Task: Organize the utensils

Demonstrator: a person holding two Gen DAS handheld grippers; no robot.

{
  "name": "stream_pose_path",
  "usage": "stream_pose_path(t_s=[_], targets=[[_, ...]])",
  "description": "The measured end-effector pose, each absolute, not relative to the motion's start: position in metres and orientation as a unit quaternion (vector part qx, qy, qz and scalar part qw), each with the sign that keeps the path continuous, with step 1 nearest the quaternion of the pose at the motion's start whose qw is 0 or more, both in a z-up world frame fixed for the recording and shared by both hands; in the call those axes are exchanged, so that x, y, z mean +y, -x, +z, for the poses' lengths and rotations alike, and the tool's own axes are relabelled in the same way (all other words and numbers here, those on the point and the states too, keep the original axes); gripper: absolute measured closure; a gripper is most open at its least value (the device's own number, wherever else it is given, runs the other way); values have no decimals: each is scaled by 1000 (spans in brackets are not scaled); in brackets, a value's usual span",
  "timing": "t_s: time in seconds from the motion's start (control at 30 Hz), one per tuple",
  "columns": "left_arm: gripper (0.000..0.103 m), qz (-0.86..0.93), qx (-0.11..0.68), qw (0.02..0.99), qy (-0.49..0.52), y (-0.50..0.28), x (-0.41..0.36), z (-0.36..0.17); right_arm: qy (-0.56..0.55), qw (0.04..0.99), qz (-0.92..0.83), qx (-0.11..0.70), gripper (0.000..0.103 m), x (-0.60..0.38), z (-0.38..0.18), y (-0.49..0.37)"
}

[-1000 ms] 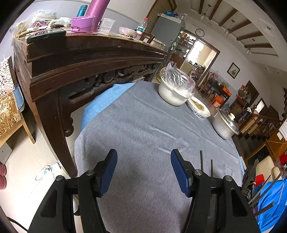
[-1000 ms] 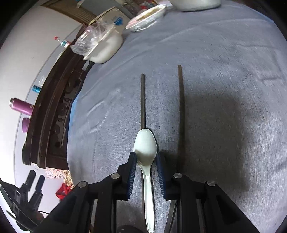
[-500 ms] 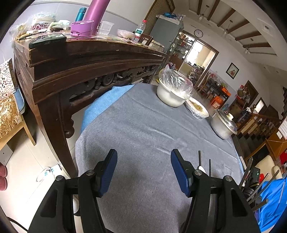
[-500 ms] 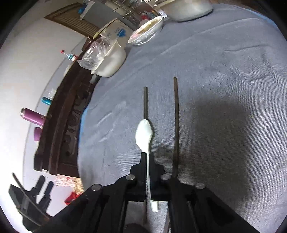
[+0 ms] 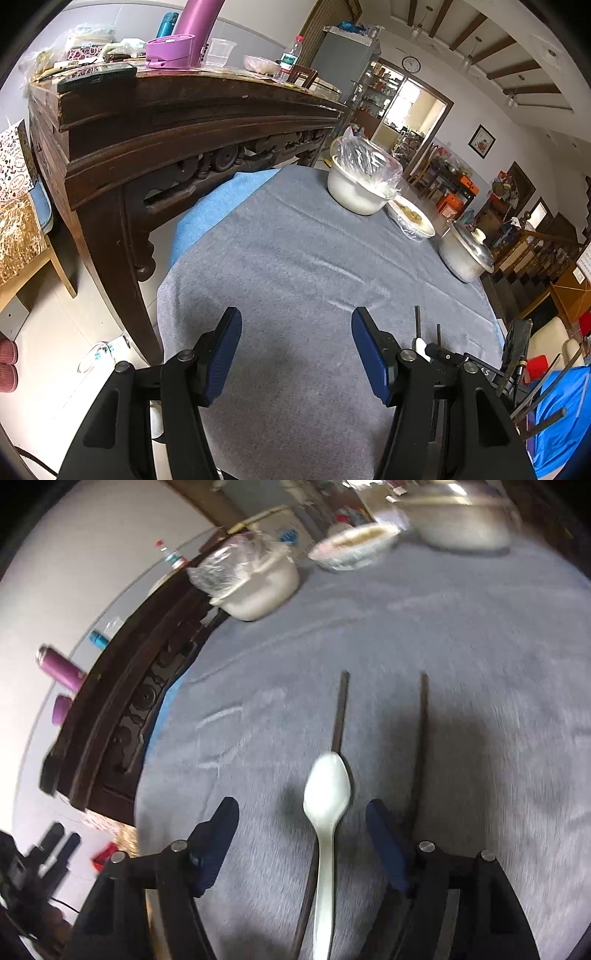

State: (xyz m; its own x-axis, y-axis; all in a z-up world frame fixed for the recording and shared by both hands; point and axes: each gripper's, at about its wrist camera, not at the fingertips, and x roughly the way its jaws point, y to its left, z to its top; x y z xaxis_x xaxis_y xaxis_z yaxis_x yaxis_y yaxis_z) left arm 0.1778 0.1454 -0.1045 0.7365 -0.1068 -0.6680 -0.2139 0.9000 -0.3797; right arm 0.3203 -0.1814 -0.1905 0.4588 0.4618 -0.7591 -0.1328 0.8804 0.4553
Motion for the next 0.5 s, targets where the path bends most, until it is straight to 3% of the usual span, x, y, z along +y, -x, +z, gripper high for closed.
stream_pose_path(t_s=[0.13,0.17,0.33,0.5], targets=[[40,30,369,901,226,-180,147,-109,-96,852,164,489,68,-169,-195,-325],[40,29,371,899,229,-181,148,-111,-76,855,160,488,71,-168,-195,-326],[40,27,371,899,231,-181,146,-110,-78,856,161,485,72,-174,-195,-324],[40,24,363,903,228,-176,146,-102,-158,861,166,455,72,-203,-181,-310]])
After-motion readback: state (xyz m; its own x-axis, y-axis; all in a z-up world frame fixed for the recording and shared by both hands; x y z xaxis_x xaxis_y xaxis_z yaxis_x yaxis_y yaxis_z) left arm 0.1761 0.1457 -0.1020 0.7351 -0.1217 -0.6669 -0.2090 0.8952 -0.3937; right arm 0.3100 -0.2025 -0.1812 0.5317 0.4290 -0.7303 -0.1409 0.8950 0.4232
